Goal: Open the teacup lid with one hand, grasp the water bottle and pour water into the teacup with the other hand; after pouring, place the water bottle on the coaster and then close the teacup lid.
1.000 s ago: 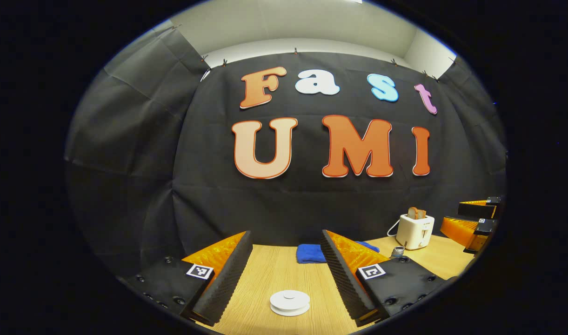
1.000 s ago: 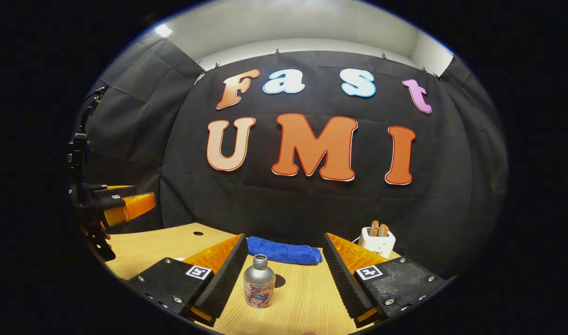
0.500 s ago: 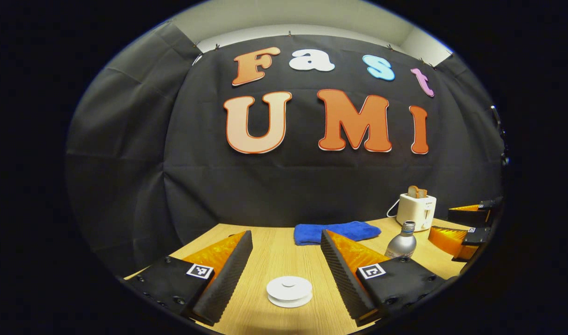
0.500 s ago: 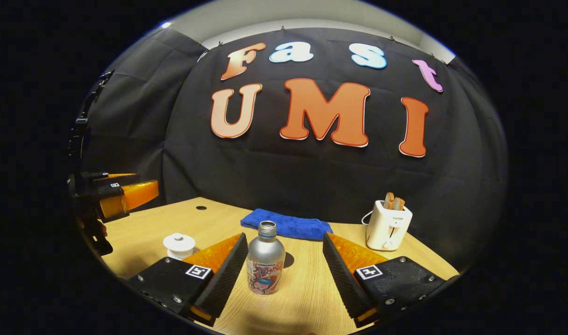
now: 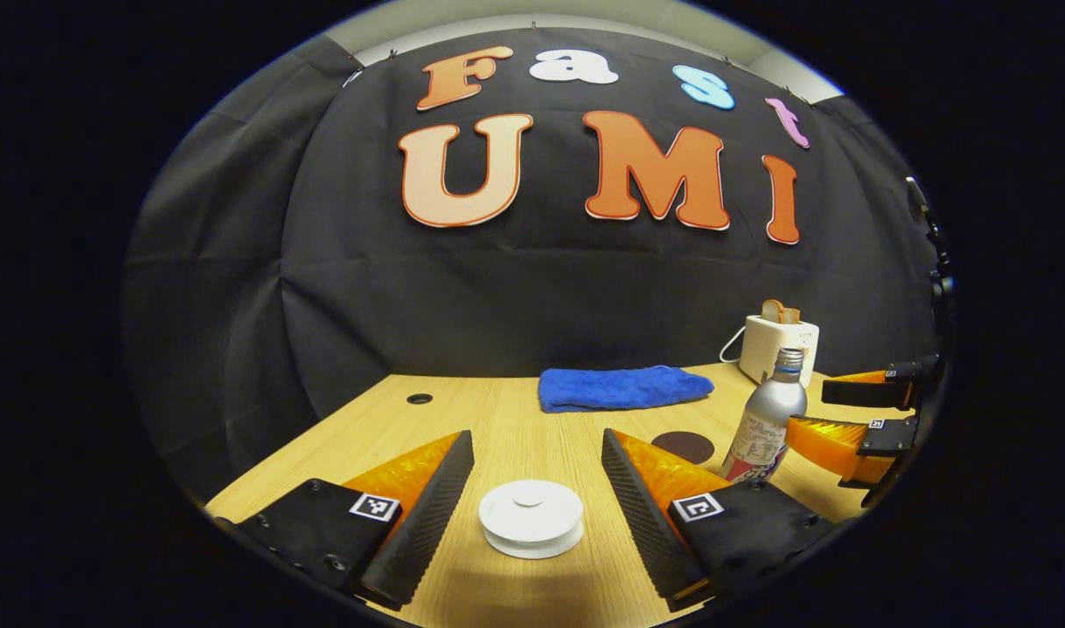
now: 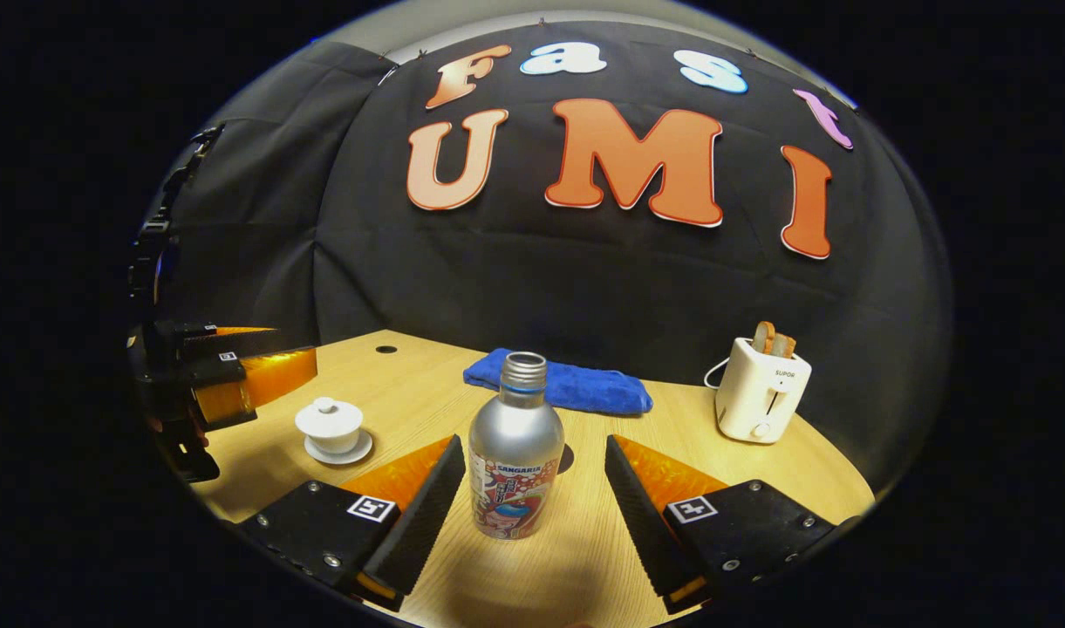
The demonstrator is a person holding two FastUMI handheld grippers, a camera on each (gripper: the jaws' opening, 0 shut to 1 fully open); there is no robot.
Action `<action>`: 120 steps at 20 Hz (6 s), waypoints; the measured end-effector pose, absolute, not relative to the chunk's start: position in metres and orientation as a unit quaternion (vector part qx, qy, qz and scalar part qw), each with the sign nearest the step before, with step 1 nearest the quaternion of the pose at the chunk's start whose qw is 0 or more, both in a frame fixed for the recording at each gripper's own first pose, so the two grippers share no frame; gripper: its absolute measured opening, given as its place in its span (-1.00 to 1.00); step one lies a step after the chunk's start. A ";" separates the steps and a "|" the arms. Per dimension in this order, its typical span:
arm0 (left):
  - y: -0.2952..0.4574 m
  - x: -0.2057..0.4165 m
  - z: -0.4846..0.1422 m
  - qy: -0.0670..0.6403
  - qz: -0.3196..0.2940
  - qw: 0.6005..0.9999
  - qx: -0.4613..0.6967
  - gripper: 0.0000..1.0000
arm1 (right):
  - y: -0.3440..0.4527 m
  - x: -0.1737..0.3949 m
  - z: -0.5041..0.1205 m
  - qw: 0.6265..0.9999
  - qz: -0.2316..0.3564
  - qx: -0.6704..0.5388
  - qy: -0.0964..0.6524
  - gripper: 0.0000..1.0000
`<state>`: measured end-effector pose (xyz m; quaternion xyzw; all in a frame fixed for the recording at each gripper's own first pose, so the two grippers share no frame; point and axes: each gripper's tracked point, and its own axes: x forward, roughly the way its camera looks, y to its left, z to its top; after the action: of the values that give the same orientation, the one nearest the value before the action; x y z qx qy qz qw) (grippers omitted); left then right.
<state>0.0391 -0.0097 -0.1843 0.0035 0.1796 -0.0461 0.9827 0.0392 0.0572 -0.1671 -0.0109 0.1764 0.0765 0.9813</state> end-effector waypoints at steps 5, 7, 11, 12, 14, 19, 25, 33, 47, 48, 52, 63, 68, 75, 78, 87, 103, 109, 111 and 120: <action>-0.007 0.043 -0.228 0.238 -0.050 0.970 0.023 0.96 | 0.065 0.046 -0.189 0.976 0.087 -0.016 0.197 0.95; -0.007 0.046 -0.242 0.254 -0.053 0.966 0.026 0.86 | 0.065 0.048 -0.196 0.975 0.089 -0.021 0.204 0.94; -0.009 0.051 -0.252 0.266 -0.053 0.962 0.031 0.77 | 0.067 0.052 -0.206 0.972 0.093 -0.024 0.213 0.94; -0.008 0.053 -0.253 0.269 -0.050 0.961 0.033 0.66 | 0.067 0.052 -0.209 0.971 0.095 -0.023 0.217 0.95; -0.006 0.056 -0.261 0.275 -0.048 0.959 0.039 0.42 | 0.069 0.053 -0.212 0.970 0.097 -0.019 0.222 0.94; -0.008 0.057 -0.262 0.279 -0.050 0.958 0.050 0.17 | 0.072 0.052 -0.220 0.967 0.102 -0.019 0.234 0.92; -0.007 0.064 -0.263 0.278 -0.041 0.958 0.052 -0.36 | 0.073 0.051 -0.229 0.962 0.106 -0.022 0.249 0.92; -0.002 0.065 -0.246 0.245 -0.030 0.969 0.025 -0.36 | 0.080 0.056 -0.234 0.956 0.112 -0.006 0.270 0.61; 0.060 0.033 -0.210 0.217 0.011 0.976 0.023 -0.36 | 0.060 0.069 -0.195 0.946 0.075 -0.197 0.247 0.56; 0.067 0.030 -0.208 0.214 0.017 0.976 0.025 -0.35 | 0.061 0.071 -0.194 0.943 0.075 -0.211 0.247 0.56; 0.086 0.021 -0.201 0.207 0.029 0.978 0.023 -0.36 | 0.067 0.079 -0.185 0.925 0.071 -0.287 0.239 0.56; 0.133 -0.001 -0.200 0.204 0.056 0.977 0.010 -0.36 | 0.103 0.104 -0.172 0.857 0.097 -0.471 0.188 0.54; 0.143 -0.009 -0.202 0.203 0.060 0.977 0.003 -0.36 | 0.110 0.114 -0.177 0.812 0.110 -0.544 0.182 0.55; 0.154 -0.016 -0.202 0.200 0.068 0.977 -0.007 -0.36 | 0.123 0.122 -0.173 0.763 0.127 -0.613 0.161 0.55; 0.159 -0.017 -0.203 0.202 0.070 0.977 -0.009 -0.36 | 0.134 0.134 -0.166 0.738 0.127 -0.649 0.135 0.54; 0.168 -0.018 -0.201 0.198 0.073 0.977 -0.010 -0.36 | 0.154 0.146 -0.144 0.679 0.129 -0.718 0.077 0.55; 0.169 -0.021 -0.202 0.200 0.073 0.977 -0.005 -0.36 | 0.169 0.154 -0.127 0.600 0.105 -0.793 -0.008 0.53; 0.170 -0.021 -0.203 0.201 0.072 0.977 -0.002 -0.36 | 0.169 0.157 -0.124 0.588 0.095 -0.803 -0.022 0.54; 0.170 -0.020 -0.203 0.200 0.071 0.977 -0.002 -0.36 | 0.168 0.158 -0.124 0.582 0.091 -0.808 -0.027 0.53; 0.170 -0.021 -0.204 0.204 0.067 0.977 -0.001 -0.36 | 0.170 0.159 -0.120 0.543 0.090 -0.833 -0.048 0.53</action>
<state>-0.0212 0.1700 -0.2042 -0.0005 0.2043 0.0665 0.9766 0.1586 0.1696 -0.1199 -0.8333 -0.0484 0.0900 0.5433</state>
